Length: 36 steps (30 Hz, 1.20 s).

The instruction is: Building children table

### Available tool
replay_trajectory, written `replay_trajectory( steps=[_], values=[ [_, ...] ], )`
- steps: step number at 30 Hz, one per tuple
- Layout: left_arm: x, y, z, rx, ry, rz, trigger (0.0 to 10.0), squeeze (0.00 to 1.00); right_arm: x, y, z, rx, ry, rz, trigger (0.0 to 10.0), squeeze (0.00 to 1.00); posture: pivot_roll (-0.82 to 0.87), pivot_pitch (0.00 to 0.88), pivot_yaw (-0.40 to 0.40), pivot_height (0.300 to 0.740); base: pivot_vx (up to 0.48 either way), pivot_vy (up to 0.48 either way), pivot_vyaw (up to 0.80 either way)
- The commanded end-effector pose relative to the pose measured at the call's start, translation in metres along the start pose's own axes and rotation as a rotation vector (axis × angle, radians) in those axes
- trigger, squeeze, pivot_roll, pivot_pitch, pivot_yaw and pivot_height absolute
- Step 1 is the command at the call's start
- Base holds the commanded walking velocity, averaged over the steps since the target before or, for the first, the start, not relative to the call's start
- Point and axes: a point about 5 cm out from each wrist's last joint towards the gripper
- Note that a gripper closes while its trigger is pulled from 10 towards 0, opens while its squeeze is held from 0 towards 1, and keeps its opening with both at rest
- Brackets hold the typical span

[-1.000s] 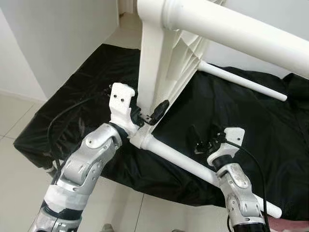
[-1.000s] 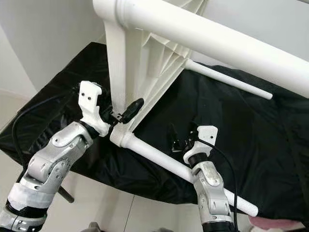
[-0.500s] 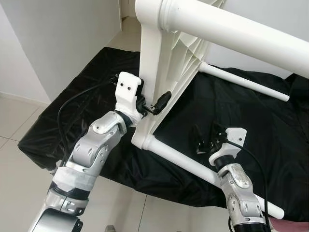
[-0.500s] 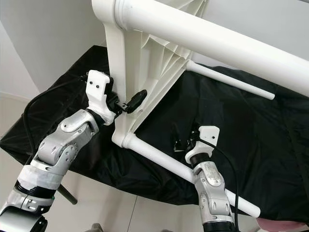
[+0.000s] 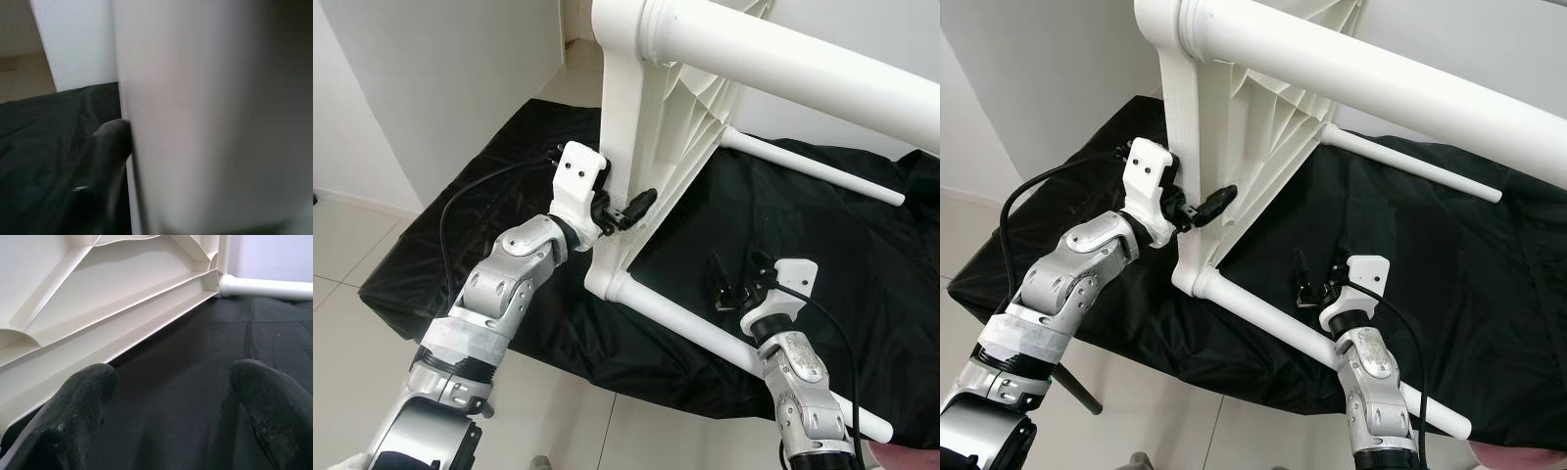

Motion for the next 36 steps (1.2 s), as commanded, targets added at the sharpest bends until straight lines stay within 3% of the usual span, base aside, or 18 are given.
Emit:
replay_trajectory(
  steps=[1,18,23,26,28,36],
  values=[
    [-0.002,0.001,0.0,-0.005,0.019,0.006,0.0,0.0,0.002,-0.002,-0.003,-0.005,-0.009,-0.014,10.0,0.0,-0.05,0.001,0.006,0.74,0.0,0.0,0.0],
    [-0.023,-0.018,0.008,0.018,0.05,0.137,0.0,0.0,0.001,0.002,-0.005,-0.017,-0.018,-0.004,10.0,0.0,-0.03,0.0,-0.012,0.74,0.0,0.0,0.0],
    [-0.033,-0.037,0.011,0.01,0.08,0.23,0.0,0.0,0.0,0.008,-0.003,-0.019,-0.036,0.025,10.0,0.0,-0.01,0.008,-0.028,0.74,0.0,0.0,0.0],
    [-0.047,-0.063,0.015,-0.009,0.113,0.364,0.0,0.0,0.006,0.019,0.003,-0.015,-0.065,0.051,10.0,0.0,0.02,0.015,-0.057,0.74,0.0,0.0,0.0],
    [-0.047,-0.063,0.015,-0.009,0.113,0.364,0.0,0.0,0.006,0.019,0.003,-0.015,-0.065,0.051,10.0,0.0,0.02,0.015,-0.057,0.74,0.0,0.0,0.0],
    [-0.06,-0.097,0.015,-0.033,0.128,0.568,0.0,0.0,0.008,0.036,0.009,-0.017,-0.083,0.096,10.0,0.0,0.06,0.022,-0.113,0.74,0.0,0.0,0.0]
  ],
)
Point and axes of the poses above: a point about 5 cm out from each wrist's last joint towards the gripper, its own y axis pointing out of the wrist towards the gripper, its own z axis along the axis of the wrist's last joint, x = y × z, and after that the axes turned 8 degrees about y, right-handed
